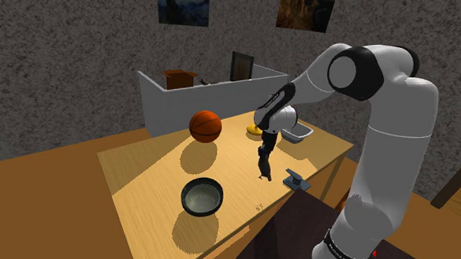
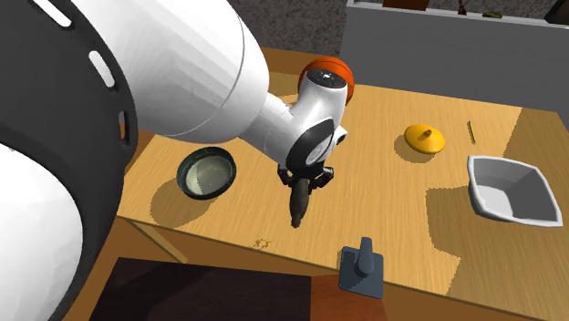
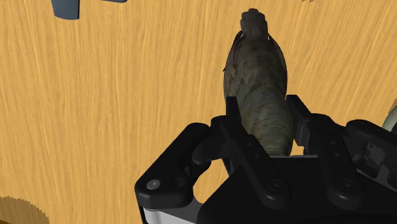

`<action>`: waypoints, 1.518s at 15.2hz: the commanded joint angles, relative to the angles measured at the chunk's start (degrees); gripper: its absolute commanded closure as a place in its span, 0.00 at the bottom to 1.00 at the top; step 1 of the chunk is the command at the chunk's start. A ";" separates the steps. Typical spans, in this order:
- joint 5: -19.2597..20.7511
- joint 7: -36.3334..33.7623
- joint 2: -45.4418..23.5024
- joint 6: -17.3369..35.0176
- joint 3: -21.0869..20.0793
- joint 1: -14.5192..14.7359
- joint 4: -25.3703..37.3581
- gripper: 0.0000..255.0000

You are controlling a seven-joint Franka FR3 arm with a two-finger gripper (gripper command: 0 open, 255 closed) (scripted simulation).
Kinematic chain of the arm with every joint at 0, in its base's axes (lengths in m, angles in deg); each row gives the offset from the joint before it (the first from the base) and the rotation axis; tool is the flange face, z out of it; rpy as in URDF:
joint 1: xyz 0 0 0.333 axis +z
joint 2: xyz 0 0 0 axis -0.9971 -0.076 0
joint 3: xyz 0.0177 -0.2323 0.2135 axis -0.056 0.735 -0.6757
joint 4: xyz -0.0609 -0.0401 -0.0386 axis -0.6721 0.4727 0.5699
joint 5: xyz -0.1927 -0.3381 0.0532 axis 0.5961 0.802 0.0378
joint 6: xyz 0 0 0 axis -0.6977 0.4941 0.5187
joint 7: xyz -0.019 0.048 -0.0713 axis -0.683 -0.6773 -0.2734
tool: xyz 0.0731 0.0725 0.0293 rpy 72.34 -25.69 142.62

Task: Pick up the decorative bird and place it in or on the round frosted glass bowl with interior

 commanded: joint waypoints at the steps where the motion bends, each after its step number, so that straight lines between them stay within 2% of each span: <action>1: 1.01 -0.77 1.43 -1.39 0.38 0.25 0.09 1.00; 15: 6.45 -4.86 9.88 -11.12 1.54 0.98 2.20 1.00; 23: 6.30 -16.64 11.16 -12.62 -4.15 7.06 3.05 1.00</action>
